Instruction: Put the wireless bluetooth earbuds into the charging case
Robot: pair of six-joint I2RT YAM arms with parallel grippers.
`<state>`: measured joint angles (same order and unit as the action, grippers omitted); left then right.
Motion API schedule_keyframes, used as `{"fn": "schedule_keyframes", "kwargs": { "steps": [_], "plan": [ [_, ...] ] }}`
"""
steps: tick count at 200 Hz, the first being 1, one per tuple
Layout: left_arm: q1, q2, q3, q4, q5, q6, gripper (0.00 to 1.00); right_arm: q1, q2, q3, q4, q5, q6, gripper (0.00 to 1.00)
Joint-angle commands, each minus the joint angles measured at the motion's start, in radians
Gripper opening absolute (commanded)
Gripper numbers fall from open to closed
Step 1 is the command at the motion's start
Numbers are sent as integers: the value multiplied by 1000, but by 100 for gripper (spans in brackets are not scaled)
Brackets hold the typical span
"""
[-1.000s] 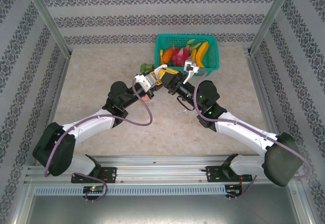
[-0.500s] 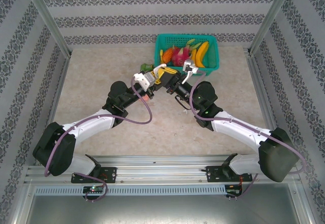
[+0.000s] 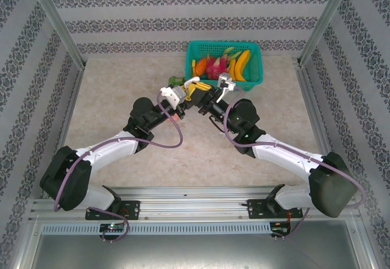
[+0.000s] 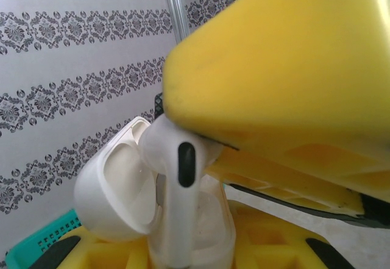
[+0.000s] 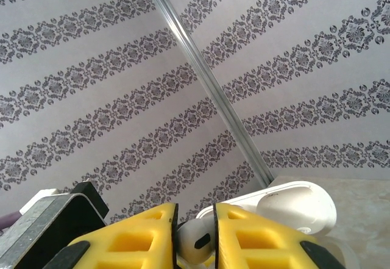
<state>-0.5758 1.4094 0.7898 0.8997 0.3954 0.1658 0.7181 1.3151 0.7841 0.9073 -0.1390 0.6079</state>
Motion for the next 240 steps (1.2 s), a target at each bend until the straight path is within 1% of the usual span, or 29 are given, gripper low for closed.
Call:
{"fn": "schedule_keyframes", "kwargs": {
  "steps": [1,79,137,148,170,183,189,200,212,240],
  "plan": [
    [-18,-4,27,68,51,-19,0,15,0,-14,-71,4,-36,20],
    [-18,4,19,59,51,-12,0,-3,-41,-34,-98,33,-29,18],
    [-18,12,-1,59,48,-26,0,-26,-69,-46,-116,39,14,19],
    [-19,16,-9,68,44,-36,0,-29,-81,-42,-137,40,19,22],
    [-18,29,-25,94,33,-58,0,-38,-104,-43,-159,44,33,30],
    [-19,33,-37,109,26,-68,0,-45,-123,-43,-191,48,47,38],
    [-19,35,-42,112,25,-72,0,-47,-132,-40,-210,55,57,40],
    [-18,37,-48,116,22,-78,0,-53,-149,-23,-276,63,72,43],
    [-18,36,-58,123,13,-85,0,-52,-174,-6,-351,77,86,50],
    [-17,42,-77,132,3,-96,0,-53,-218,42,-550,115,131,60]
  ]
}}
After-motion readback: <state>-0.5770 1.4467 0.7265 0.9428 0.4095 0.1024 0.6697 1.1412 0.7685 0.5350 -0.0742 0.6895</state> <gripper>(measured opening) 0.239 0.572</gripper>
